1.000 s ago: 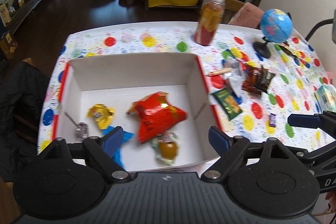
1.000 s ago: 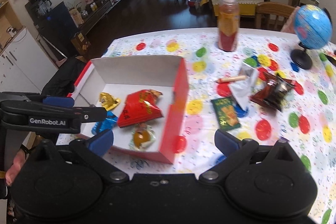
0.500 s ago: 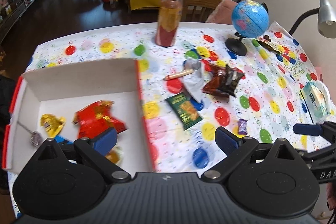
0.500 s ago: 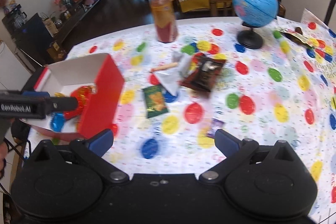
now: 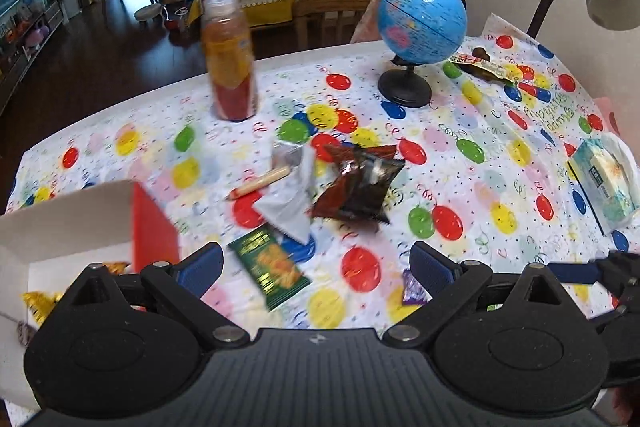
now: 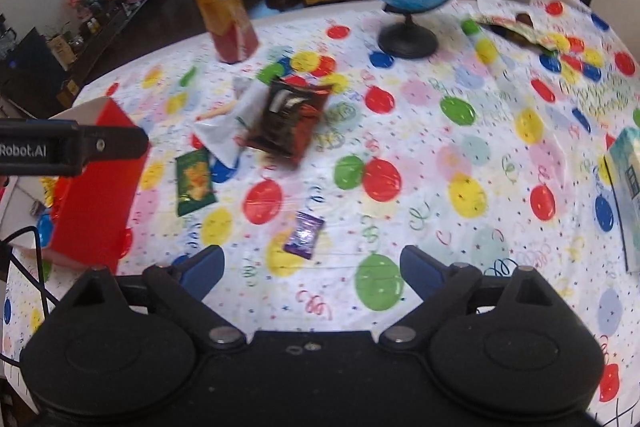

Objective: Organize snacks
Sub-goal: 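Grasp the purple candy with the right tool while the left tool grasps the black packet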

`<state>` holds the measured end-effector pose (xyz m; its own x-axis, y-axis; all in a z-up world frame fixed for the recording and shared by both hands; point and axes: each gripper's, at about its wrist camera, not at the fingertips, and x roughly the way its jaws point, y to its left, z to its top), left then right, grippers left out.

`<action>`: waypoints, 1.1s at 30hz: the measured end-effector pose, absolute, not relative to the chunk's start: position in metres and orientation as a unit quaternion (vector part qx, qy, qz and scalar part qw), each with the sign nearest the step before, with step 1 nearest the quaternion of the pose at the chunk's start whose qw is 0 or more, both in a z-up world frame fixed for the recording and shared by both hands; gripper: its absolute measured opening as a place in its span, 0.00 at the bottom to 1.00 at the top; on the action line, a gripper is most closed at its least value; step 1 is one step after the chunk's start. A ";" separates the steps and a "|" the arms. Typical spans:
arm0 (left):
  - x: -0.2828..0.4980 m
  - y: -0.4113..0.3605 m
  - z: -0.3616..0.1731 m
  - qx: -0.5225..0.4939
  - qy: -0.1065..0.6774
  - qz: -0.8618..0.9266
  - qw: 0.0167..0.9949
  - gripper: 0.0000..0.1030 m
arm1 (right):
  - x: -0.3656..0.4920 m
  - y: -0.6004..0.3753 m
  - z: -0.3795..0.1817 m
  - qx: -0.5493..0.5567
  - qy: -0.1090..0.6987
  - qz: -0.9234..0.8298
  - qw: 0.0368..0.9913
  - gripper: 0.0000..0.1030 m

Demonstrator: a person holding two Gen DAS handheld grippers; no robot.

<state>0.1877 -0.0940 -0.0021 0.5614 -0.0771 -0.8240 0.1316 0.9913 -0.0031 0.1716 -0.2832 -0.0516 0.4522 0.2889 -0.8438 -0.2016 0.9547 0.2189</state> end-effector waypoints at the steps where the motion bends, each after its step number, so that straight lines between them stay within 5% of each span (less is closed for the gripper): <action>1: 0.192 -0.100 -0.005 0.033 0.466 -0.060 0.882 0.97 | 0.174 -0.284 -0.056 0.043 0.506 0.145 0.849 0.90; 12: 0.237 -0.135 -0.053 0.084 0.487 -0.048 0.868 0.97 | 0.208 -0.262 -0.097 0.031 0.530 0.164 0.832 0.75; 22: 0.275 -0.151 -0.084 0.093 0.496 -0.042 0.863 0.96 | 0.240 -0.246 -0.128 0.026 0.554 0.164 0.816 0.50; 27: 0.283 -0.159 -0.095 0.096 0.505 -0.051 0.857 0.87 | 0.241 -0.235 -0.135 0.006 0.563 0.167 0.810 0.37; 33: 0.291 -0.156 -0.104 0.080 0.515 -0.064 0.851 0.57 | 0.237 -0.230 -0.139 -0.015 0.563 0.165 0.809 0.20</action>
<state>0.2913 -0.1563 -0.1036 0.4607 -0.0262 -0.8872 0.1901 0.9793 0.0698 0.2372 -0.2295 -0.1393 0.3108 0.2511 -0.9167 -0.2838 0.9450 0.1626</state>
